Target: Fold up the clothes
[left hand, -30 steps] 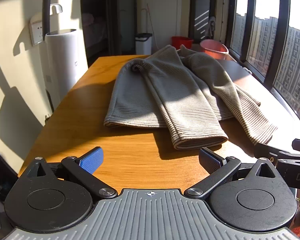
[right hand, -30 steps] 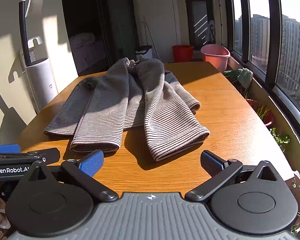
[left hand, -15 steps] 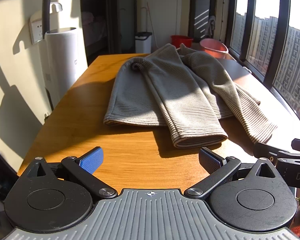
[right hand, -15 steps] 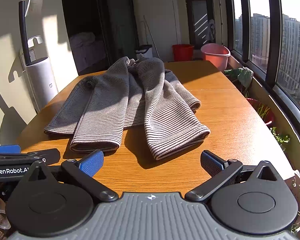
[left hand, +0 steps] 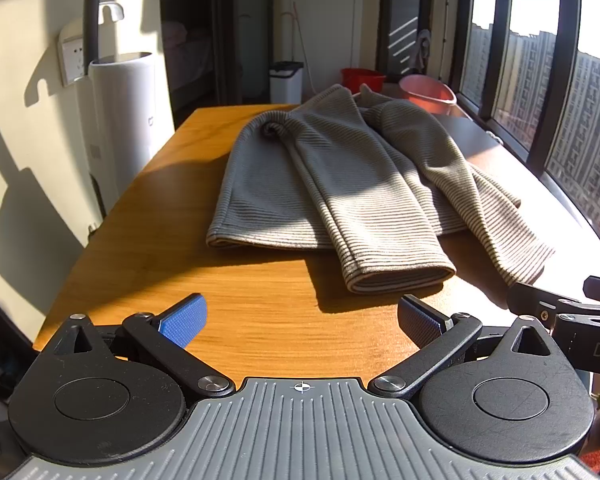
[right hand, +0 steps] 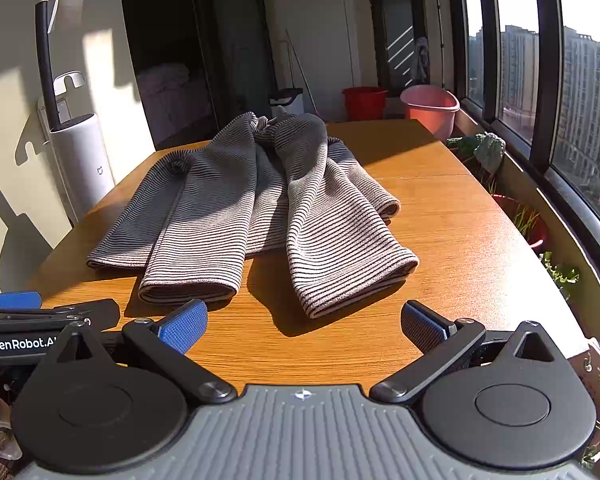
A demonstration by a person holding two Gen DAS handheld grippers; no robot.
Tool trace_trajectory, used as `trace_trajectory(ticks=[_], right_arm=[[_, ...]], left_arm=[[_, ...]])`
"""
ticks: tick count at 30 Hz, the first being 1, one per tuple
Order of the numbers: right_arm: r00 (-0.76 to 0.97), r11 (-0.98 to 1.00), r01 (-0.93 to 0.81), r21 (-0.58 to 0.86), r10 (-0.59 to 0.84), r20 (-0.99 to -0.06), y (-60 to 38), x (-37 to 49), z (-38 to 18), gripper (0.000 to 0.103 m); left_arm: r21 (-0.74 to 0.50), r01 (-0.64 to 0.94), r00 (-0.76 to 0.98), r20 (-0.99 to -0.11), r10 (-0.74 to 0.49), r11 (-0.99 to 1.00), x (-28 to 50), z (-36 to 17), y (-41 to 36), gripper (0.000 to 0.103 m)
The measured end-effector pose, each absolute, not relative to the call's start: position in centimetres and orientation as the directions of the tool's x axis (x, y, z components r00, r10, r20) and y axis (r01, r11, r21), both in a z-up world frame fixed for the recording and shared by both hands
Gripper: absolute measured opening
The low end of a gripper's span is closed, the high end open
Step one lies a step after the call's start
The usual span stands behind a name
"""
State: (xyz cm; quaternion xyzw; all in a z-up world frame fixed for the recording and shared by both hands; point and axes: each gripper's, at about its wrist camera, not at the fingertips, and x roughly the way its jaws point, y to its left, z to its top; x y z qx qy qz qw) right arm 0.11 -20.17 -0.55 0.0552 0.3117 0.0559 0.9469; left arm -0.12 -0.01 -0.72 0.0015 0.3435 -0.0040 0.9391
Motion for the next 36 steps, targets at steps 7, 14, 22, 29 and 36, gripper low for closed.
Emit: trace_trajectory(ticks=[7,14,22,29,36], right_arm=[[0.798,0.988,-0.07,0.141,0.14,-0.587,-20.15,0.14,-0.69,0.103],[0.794,0.988,-0.069,0.138,0.139,-0.592,-20.23,0.12,-0.76,0.103],[0.79,0.988,-0.068,0.14,0.139,-0.598,-20.26,0.18,-0.85,0.103],[0.787,0.988,-0.068,0.142,0.14,-0.601,-20.31,0.32,-0.89,0.103],[0.784,0.987,-0.068,0.145,0.143,-0.604,-20.45,0.4,-0.89,0.103]], left_arm=[[0.001,0.009,0.762,-0.648,-0.006,1.0,-0.09,-0.77,-0.06,0.103],[0.0,0.009,0.761,-0.649,-0.007,1.0,-0.05,-0.76,-0.12,0.103],[0.0,0.009,0.759,-0.651,-0.007,1.0,0.13,-0.77,-0.06,0.103],[-0.001,0.007,0.757,-0.653,-0.006,1.0,0.21,-0.8,0.02,0.103],[-0.001,0.006,0.756,-0.654,-0.005,1.0,0.27,-0.82,0.01,0.103]])
